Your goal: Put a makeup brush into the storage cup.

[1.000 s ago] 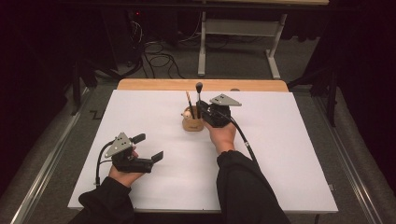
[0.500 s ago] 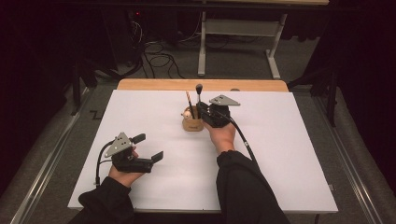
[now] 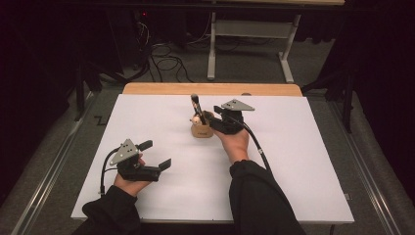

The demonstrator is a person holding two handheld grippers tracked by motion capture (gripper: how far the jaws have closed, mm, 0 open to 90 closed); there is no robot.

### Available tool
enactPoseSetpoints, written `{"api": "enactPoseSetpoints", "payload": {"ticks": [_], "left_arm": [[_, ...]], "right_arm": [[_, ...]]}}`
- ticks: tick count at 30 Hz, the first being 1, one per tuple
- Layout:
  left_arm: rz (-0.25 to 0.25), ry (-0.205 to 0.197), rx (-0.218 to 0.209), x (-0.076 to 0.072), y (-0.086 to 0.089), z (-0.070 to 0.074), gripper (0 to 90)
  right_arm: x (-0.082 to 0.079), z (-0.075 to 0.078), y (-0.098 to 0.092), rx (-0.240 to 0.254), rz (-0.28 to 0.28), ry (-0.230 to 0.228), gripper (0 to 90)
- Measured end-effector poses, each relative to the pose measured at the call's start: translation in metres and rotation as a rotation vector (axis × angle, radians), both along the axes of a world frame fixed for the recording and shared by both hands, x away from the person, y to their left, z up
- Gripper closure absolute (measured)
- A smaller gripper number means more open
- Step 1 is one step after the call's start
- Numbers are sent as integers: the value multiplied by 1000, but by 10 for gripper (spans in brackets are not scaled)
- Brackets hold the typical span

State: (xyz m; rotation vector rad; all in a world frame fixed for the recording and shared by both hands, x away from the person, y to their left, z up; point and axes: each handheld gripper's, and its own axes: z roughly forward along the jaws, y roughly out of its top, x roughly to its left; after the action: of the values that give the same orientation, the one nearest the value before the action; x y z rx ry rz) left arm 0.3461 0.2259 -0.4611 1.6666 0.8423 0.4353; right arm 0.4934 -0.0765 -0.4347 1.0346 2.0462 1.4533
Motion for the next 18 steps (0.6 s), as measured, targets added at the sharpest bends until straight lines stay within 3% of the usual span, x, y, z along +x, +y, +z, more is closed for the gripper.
{"api": "enactPoseSetpoints", "payload": {"ticks": [18], "left_arm": [[3,-2,6,0,-1,0,6]], "right_arm": [[-21,4,-5,-13,14,16,487]]}}
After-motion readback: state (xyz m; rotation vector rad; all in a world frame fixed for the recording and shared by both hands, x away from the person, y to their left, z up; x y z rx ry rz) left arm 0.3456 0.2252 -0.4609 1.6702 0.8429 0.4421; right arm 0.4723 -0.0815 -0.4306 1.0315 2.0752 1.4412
